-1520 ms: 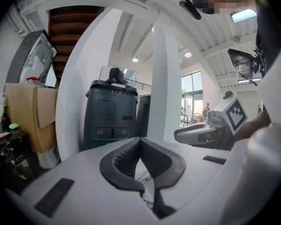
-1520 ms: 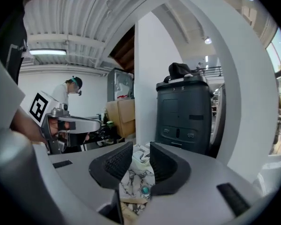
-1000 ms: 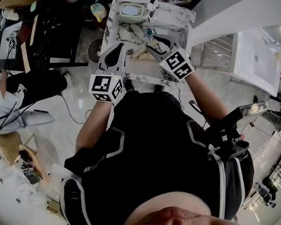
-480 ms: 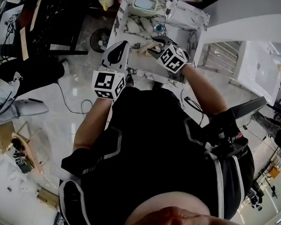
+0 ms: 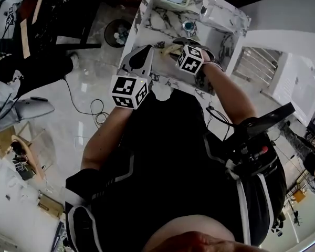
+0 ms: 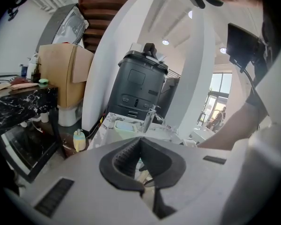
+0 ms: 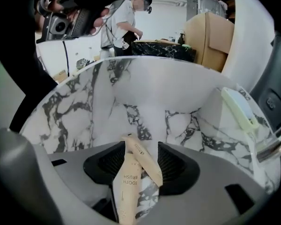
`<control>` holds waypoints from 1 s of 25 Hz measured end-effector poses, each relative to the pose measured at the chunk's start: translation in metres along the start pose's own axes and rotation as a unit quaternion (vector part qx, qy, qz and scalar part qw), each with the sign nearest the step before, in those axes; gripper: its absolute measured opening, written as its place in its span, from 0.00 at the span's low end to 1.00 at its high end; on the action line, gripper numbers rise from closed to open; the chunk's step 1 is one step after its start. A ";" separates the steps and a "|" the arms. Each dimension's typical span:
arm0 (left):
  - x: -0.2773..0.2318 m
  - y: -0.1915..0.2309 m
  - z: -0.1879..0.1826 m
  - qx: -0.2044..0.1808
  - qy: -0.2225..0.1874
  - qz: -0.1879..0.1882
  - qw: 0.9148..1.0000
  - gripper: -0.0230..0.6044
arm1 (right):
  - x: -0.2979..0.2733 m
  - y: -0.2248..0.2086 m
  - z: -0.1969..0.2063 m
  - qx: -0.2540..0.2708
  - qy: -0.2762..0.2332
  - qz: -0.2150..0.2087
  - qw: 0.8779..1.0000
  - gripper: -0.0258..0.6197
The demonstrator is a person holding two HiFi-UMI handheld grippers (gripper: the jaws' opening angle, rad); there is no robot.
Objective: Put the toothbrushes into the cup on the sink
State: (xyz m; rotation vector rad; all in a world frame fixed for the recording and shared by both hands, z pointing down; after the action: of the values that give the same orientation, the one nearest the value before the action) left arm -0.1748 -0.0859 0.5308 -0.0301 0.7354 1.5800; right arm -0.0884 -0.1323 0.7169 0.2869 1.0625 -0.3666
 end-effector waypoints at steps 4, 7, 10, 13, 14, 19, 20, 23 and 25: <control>0.002 0.007 0.009 -0.006 0.003 -0.011 1.000 0.05 | -0.025 0.008 0.006 0.038 0.024 -0.021 0.999 0.37; 0.004 0.013 0.015 -0.011 0.007 -0.019 1.000 0.05 | -0.039 0.008 0.009 0.073 0.042 -0.028 0.996 0.37; 0.007 0.017 0.021 -0.002 0.010 -0.024 1.000 0.05 | -0.052 0.011 0.010 0.109 0.058 -0.043 0.991 0.37; 0.010 0.016 0.027 -0.011 0.016 -0.020 1.000 0.05 | -0.065 0.018 0.010 0.148 0.069 -0.062 0.985 0.37; 0.010 0.016 0.028 -0.014 0.018 -0.018 1.000 0.05 | -0.068 0.020 0.010 0.159 0.073 -0.064 0.983 0.37; 0.015 0.013 0.035 -0.012 0.021 -0.015 1.000 0.05 | -0.077 0.021 0.007 0.193 0.078 -0.056 0.977 0.28; 0.017 0.013 0.036 -0.011 0.020 -0.016 1.000 0.05 | -0.078 0.022 0.006 0.202 0.077 -0.053 0.975 0.27; 0.020 0.010 0.039 -0.011 0.021 -0.017 1.000 0.05 | -0.079 0.025 0.004 0.225 0.078 -0.050 0.970 0.24; 0.020 0.008 0.042 -0.013 0.024 -0.016 1.000 0.05 | -0.080 0.023 0.004 0.236 0.085 -0.048 0.967 0.26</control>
State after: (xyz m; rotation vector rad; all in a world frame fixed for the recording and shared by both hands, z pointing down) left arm -0.1689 -0.0481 0.5586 -0.0983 0.7472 1.5634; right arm -0.1101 -0.1007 0.7912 0.7048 1.1521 -0.6930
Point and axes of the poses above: the fingertips, and each gripper's own axes: x backward along the fingers, y to its left, z out of its underside, the point moved 3 cm from there along x, backward along the fingers, and after that the axes turned 9 degrees about x, right-handed, at the moved point
